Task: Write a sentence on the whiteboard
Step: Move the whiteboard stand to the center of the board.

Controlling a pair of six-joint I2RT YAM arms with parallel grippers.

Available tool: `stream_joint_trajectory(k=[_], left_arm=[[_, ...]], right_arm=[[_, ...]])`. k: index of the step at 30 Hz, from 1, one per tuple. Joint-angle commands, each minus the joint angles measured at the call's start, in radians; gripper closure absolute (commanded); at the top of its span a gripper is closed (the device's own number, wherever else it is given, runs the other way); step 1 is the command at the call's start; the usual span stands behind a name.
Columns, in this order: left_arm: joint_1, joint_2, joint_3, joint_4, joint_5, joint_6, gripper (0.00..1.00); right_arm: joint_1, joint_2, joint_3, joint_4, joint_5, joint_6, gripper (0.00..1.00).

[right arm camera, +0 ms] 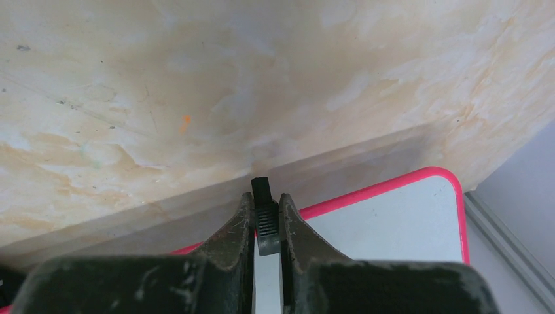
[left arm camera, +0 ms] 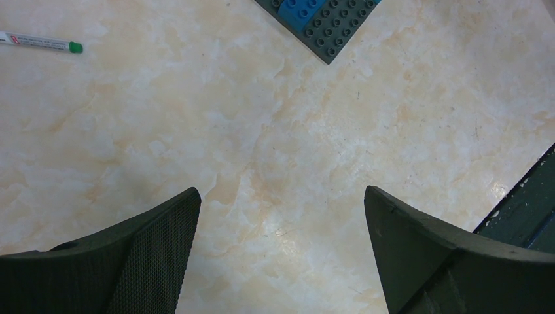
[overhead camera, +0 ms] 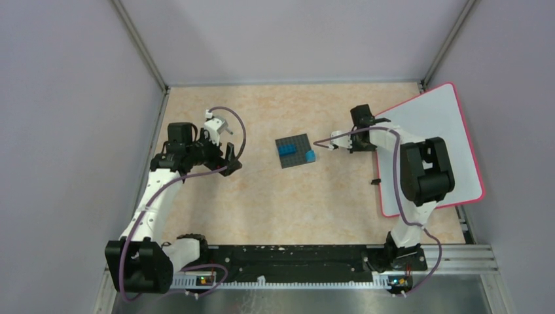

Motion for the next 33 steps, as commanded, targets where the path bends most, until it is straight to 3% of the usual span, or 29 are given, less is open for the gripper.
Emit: stream_joint_trajectory(k=[1,14,25,33], left_arm=[[-0.004,-0.004,-0.002,0.006,0.028,0.006,0.01],[-0.005,0.012,-0.001,0.034,-0.038,-0.039,0.01],[-0.003,0.005,-0.004,0.036,-0.065,-0.041,0.01],[-0.002,0.01,-0.003,0.028,-0.065,-0.042,0.01]], right_arm=[[0.044,0.005,-0.011,-0.009,0.019,-0.005,1.0],[0.322,-0.019,-0.072,0.055,0.009,-0.037,1.0],[0.554,-0.15,-0.262,0.167,0.024,-0.083,1.0],[0.568,-0.306,-0.332,0.219,0.008,0.097,0.6]])
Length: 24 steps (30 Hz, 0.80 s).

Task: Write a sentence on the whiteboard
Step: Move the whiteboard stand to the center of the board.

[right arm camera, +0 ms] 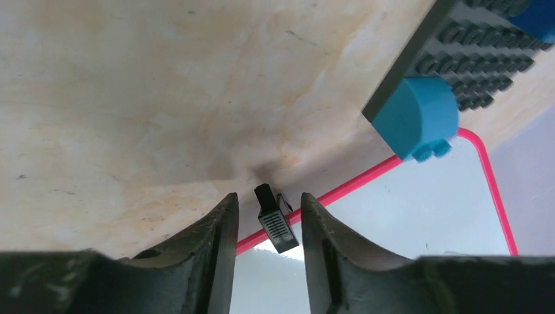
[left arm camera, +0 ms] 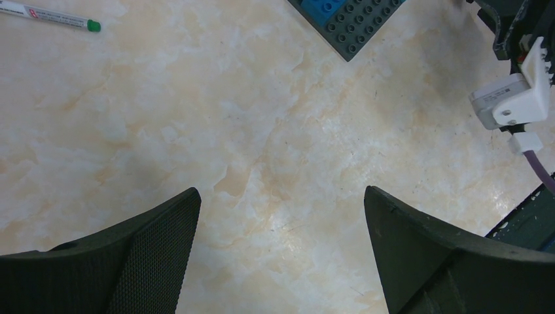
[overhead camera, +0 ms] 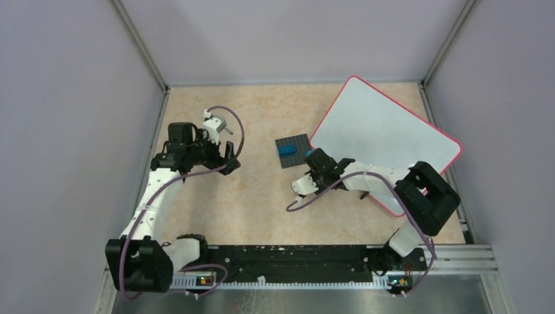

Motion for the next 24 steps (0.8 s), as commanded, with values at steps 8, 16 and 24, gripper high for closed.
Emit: stream_joint_trajectory(k=[8,16,24], left_arm=[[-0.003,0.003,-0.008,0.032,-0.017,-0.018,0.01],[-0.002,0.018,-0.006,0.057,-0.089,-0.085,0.01],[-0.001,-0.009,-0.018,0.074,-0.125,-0.107,0.01]], right_arm=[[0.015,-0.334,0.052,-0.009,-0.27,0.66,0.46],[0.016,-0.358,0.108,-0.011,0.016,1.413,0.47],[-0.032,-0.271,0.162,-0.098,0.1,1.802,0.49]])
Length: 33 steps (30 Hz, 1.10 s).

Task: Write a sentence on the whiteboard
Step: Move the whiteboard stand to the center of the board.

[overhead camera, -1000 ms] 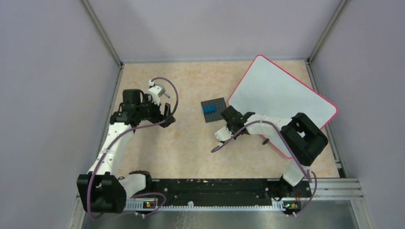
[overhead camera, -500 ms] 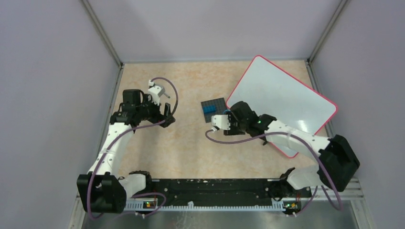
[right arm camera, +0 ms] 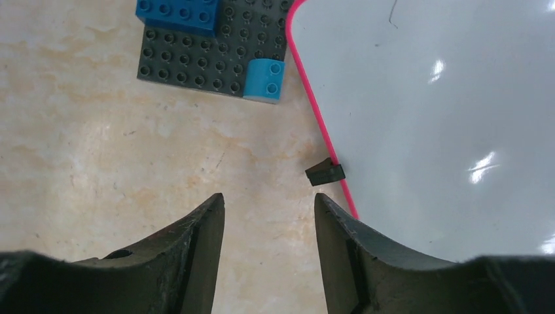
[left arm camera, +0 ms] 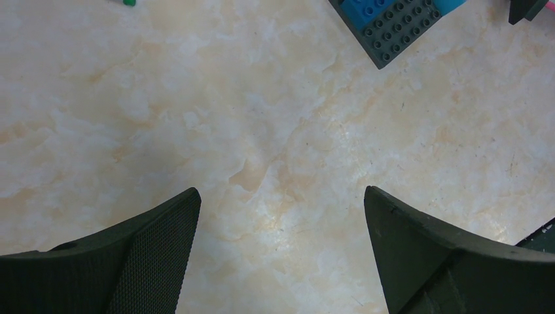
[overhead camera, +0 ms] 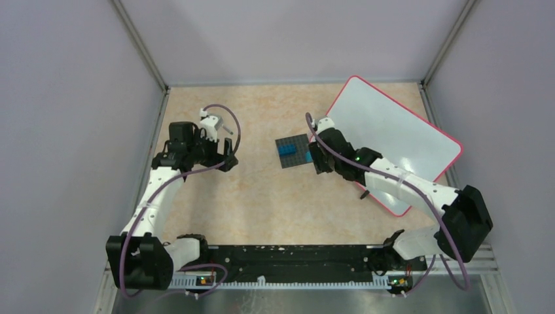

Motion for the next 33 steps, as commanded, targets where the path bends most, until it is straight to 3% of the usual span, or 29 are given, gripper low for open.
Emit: stream_joint_trajectory(k=[1,6,16,33], left_arm=[[-0.002,-0.032,-0.014,0.047,-0.036,-0.023,0.01],[-0.001,-0.056,-0.026,0.058,-0.044,-0.026,0.01],[0.0,-0.08,-0.035,0.076,-0.047,-0.029,0.01],[0.003,-0.104,-0.044,0.1,-0.052,-0.031,0.01]], right_arm=[[-0.041,0.056,0.033,-0.047,0.045,0.285,0.49],[-0.114,0.13,0.059,-0.112,-0.039,0.384,0.49],[-0.165,0.237,0.087,-0.131,0.015,0.436,0.55],[-0.217,0.358,0.162,-0.161,-0.01,0.475,0.52]])
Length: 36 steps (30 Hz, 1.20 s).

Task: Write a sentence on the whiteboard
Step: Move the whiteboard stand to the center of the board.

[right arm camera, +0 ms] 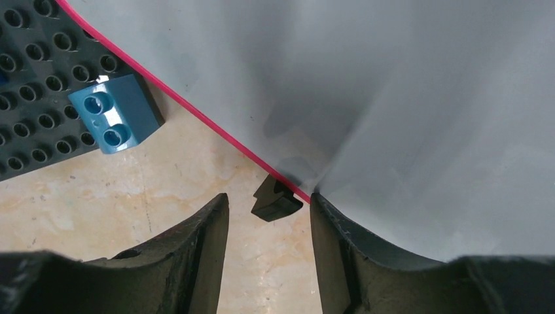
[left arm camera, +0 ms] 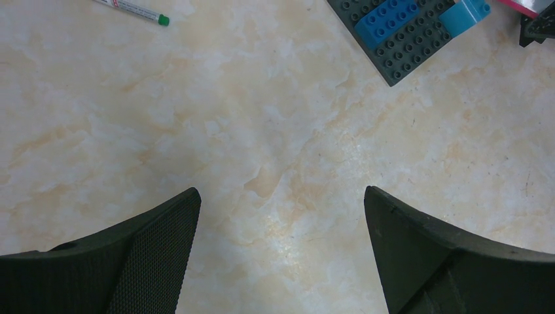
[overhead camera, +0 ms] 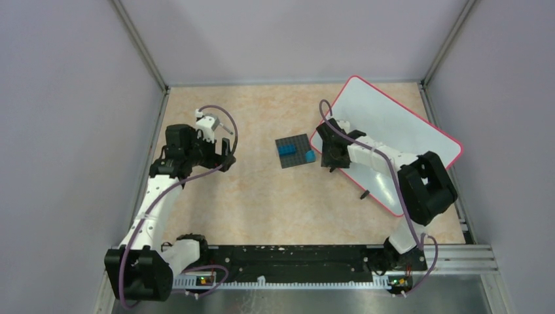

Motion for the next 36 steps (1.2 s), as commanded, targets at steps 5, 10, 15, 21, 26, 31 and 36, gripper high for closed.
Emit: stream_joint_trajectory(k=[5,10,15,21,26,31,36], left_arm=[[0.002,-0.026,-0.012,0.051,0.006,-0.009,0.01],[0.002,-0.031,-0.016,0.055,0.003,-0.007,0.01],[0.002,-0.026,-0.016,0.059,0.006,-0.008,0.01],[0.003,-0.029,-0.017,0.059,0.007,-0.005,0.01],[0.003,-0.03,-0.016,0.059,0.004,-0.005,0.01],[0.003,-0.033,-0.017,0.059,0.01,0.0,0.01],[0.002,-0.031,-0.015,0.059,0.016,0.002,0.01]], right_arm=[[-0.014,0.055,0.057,-0.01,0.013,0.034,0.52],[-0.023,0.084,0.06,-0.008,0.016,0.034,0.56],[-0.024,0.117,0.078,-0.019,0.035,0.029,0.62],[-0.024,0.13,0.076,-0.019,0.058,0.014,0.67],[-0.032,0.138,0.078,-0.019,0.064,-0.014,0.78],[-0.039,0.112,0.06,0.004,0.049,-0.103,0.82],[-0.039,0.031,-0.031,0.126,0.008,-0.28,0.85]])
